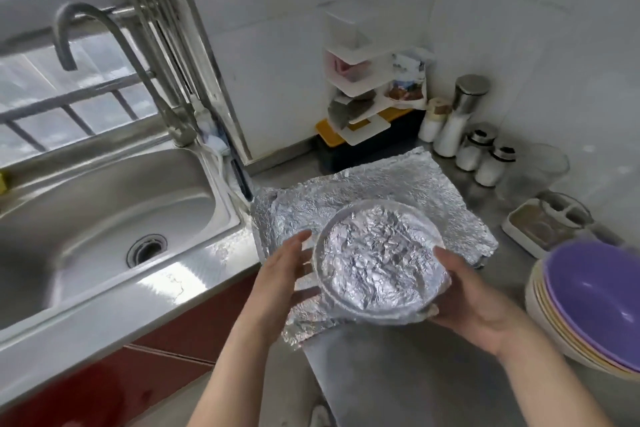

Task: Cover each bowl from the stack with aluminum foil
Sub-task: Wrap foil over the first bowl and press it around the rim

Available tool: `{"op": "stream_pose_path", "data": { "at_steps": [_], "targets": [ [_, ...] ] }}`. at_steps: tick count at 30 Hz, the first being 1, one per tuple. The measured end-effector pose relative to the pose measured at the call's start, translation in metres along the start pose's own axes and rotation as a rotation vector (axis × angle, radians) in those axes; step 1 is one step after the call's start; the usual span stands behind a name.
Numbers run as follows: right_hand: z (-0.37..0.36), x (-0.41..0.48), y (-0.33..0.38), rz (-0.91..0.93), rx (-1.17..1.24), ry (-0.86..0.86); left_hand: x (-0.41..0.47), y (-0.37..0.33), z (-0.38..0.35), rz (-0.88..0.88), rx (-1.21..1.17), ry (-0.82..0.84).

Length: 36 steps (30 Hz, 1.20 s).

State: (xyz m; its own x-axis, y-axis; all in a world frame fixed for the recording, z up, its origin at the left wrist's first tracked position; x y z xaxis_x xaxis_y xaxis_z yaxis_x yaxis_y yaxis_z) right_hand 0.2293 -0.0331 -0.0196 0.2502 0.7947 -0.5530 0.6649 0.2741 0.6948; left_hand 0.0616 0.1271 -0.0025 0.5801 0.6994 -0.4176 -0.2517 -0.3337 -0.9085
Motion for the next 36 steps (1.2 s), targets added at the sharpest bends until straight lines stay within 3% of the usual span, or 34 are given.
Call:
{"op": "stream_pose_path", "data": {
  "at_steps": [1, 3, 5, 7, 11, 16, 19, 25, 29, 36],
  "targets": [
    [0.001, 0.008, 0.007, 0.01, 0.027, -0.031, 0.01, 0.0, 0.009, -0.026, 0.064, -0.056],
    [-0.001, 0.028, 0.021, 0.034, 0.106, -0.084, 0.033, 0.006, 0.018, -0.074, 0.5, -0.098],
    [-0.005, 0.049, 0.03, 0.059, 0.18, -0.154, 0.052, 0.029, 0.0, -0.143, 1.017, 0.038],
    [-0.018, 0.064, 0.036, 0.089, 0.262, -0.177, 0.058, 0.054, -0.02, -0.169, 1.293, 0.167],
    [-0.046, 0.089, 0.034, 0.088, 0.36, -0.178, 0.051, 0.067, -0.034, -0.226, 1.345, 0.148],
    [-0.067, 0.104, 0.022, 0.039, 0.297, -0.171, 0.018, 0.085, -0.068, -0.112, 1.44, 0.425],
    [-0.071, 0.107, 0.022, 0.047, 0.239, -0.175, 0.015, 0.085, -0.07, -0.089, 1.224, 0.418],
    [-0.075, 0.116, 0.028, 0.106, 0.268, -0.162, 0.032, 0.003, 0.035, 0.072, -0.183, -0.282],
    [-0.098, 0.137, 0.027, 0.133, 0.292, -0.179, 0.061, -0.035, 0.06, 0.013, -0.321, -0.261],
    [-0.124, 0.191, 0.019, 0.071, 0.329, -0.201, 0.123, -0.041, 0.086, 0.099, -0.218, -0.288]
  ]
}}
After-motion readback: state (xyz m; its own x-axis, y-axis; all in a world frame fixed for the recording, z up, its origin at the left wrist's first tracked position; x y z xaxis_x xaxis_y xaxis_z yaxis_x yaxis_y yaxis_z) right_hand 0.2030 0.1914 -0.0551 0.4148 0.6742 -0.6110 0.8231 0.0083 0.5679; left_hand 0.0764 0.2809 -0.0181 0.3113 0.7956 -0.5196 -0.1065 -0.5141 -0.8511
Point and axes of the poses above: each hand's wrist, its own x-axis towards the middle knuckle, its own z-axis out of the back of the hand, y = z × x, the point moved 10 cm from there along x, towards the middle knuckle
